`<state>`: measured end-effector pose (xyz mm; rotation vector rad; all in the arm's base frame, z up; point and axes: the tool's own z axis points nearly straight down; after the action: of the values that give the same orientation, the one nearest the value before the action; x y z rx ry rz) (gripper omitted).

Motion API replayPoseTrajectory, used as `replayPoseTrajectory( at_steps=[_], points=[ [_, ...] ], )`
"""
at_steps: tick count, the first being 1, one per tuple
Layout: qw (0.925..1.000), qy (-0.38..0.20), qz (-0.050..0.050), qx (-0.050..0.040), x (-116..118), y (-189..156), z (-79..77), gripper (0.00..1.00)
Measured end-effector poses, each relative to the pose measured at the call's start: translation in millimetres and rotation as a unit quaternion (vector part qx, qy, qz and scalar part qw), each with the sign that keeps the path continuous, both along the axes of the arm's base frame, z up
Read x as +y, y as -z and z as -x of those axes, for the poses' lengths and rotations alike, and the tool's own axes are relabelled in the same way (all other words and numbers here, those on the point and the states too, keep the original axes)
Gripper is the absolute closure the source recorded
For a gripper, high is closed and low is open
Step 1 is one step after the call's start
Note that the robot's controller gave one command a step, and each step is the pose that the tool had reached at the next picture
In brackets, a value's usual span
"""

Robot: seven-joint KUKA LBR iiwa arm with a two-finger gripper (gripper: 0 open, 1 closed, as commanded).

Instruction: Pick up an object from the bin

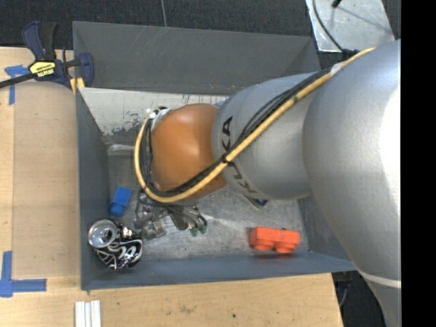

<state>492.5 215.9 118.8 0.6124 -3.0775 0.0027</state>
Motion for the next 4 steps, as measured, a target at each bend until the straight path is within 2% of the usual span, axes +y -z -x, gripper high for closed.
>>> replayPoseTrajectory(
  at_steps=[1, 2, 3, 4],
  points=[
    [0.9983, 0.059, -0.002, -0.0030, -27, -44, -32.2, 0.00],
    [0.9983, 0.059, -0.002, -0.0030, -27, -44, -32.2, 0.00],
    [0.9985, 0.055, -0.003, -0.0063, 2, 8, -32.4, 0.00],
    [0.9981, 0.056, -0.005, -0.0230, 12, 36, -45.5, 0.00]
  ],
)
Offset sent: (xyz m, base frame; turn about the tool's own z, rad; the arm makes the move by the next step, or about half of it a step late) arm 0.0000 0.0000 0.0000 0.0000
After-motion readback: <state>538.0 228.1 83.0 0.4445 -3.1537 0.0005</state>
